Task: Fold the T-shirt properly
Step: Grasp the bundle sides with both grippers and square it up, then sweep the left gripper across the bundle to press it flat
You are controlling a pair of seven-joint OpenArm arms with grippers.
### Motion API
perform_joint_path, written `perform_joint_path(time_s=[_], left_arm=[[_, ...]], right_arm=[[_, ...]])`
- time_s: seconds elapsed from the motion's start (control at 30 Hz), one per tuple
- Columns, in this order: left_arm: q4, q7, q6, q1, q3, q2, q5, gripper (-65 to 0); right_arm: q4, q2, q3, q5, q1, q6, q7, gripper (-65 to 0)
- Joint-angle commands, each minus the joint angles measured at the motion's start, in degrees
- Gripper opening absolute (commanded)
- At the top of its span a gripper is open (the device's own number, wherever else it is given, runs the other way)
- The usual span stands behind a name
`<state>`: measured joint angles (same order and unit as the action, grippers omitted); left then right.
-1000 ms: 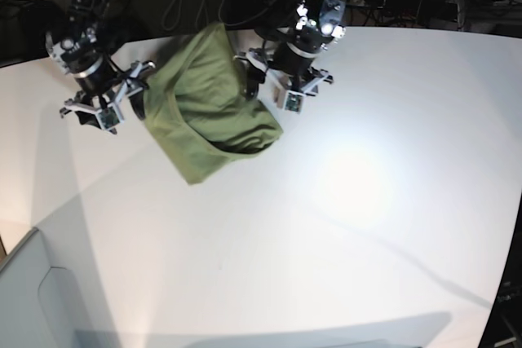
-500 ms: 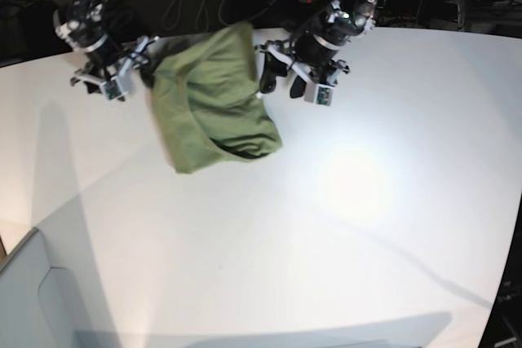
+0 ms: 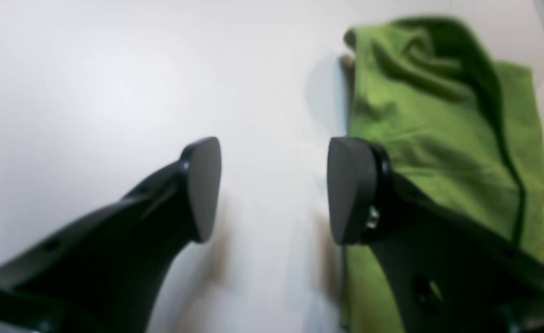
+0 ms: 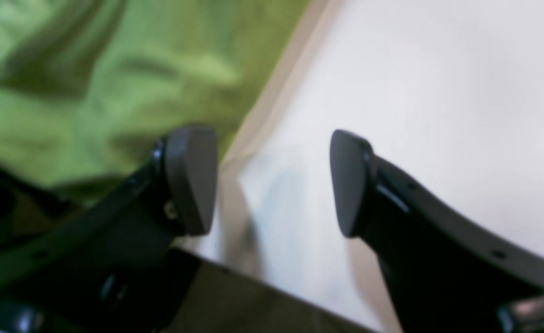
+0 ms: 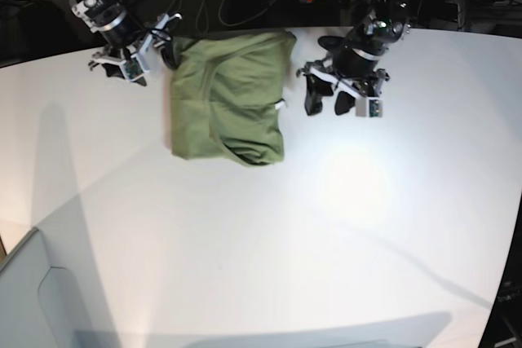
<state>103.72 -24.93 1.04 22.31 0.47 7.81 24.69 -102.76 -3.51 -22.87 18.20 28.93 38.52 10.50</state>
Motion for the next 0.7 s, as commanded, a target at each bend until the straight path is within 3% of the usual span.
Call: perform_joint_path(time_s=[0.0,0.37,0.67], left_arm=[[1.3,0.9,-0.8,0.2,0.4,0.1,0.5,-29.7],[-6.6,1.0,-0.6,-6.9,9.9,-2.7,0.6,-29.7],[-13.1,1.0,-0.6,-8.7,10.7,-4.5,0.6,-29.7]], right_arm=[[-2.3,0.2,-0.9,-1.1,0.0,-0.2,-1.3,-28.5],[-8.1,0.2,-4.3,-1.1,-0.9,-0.2,-1.1,-28.1],[-8.0,0.2,-4.3,-0.9,-0.6,-0.2,-1.1,-28.1]])
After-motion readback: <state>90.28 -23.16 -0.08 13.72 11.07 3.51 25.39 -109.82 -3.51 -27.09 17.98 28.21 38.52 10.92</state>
